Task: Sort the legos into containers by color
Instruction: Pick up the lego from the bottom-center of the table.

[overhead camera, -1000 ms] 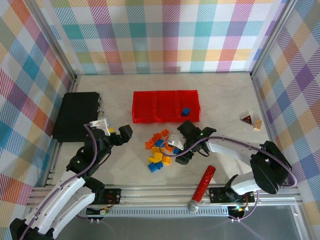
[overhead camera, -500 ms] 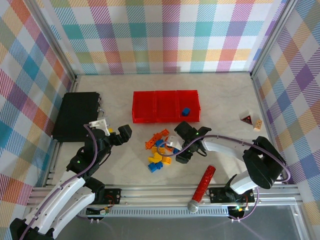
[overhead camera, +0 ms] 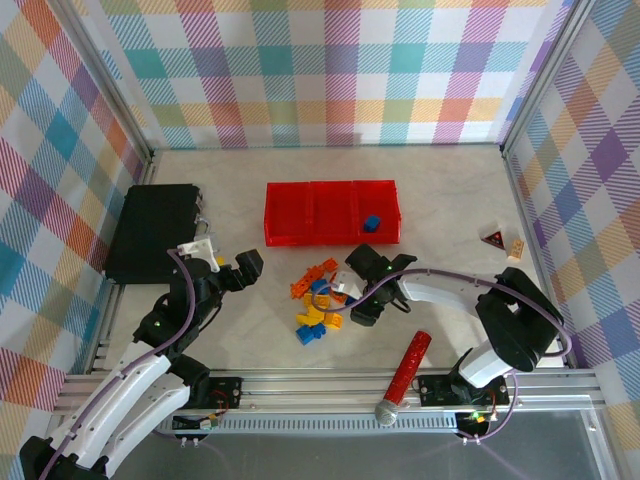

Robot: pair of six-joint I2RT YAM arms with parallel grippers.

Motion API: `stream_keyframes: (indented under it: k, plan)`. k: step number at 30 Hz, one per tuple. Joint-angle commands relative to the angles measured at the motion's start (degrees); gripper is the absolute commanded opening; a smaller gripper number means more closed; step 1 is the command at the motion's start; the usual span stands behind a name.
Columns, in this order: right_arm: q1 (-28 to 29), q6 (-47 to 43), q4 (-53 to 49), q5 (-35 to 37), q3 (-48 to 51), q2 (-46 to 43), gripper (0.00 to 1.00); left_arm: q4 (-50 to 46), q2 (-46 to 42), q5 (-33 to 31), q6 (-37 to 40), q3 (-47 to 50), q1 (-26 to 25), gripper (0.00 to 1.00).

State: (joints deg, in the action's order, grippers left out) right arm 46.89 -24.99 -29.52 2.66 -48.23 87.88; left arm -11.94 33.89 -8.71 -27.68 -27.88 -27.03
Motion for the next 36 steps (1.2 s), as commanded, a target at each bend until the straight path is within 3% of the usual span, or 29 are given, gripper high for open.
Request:
stream_keyframes:
  k: [1, 10, 27, 36]
  plan:
    - [0.39, 1.68, 0.97, 1.00, -1.33, 1.35, 0.62, -0.27, -0.62, -1.22, -0.74, 1.07, -0.53, 1.00]
    - [0.39, 3.97, 0.45, 2.82, -2.79, 4.07, 0.60, -1.39, -1.63, -1.57, -0.83, 1.25, -0.59, 1.00]
    - [0.40, 4.21, -1.24, 4.59, -3.12, 3.45, 0.40, -1.77, -2.42, -2.16, -1.20, 1.84, -0.60, 1.00]
    - [0.08, 4.17, -1.74, 4.05, -1.75, -2.32, 0.30, -1.41, -2.25, -2.21, -1.46, 2.13, -0.53, 0.99]
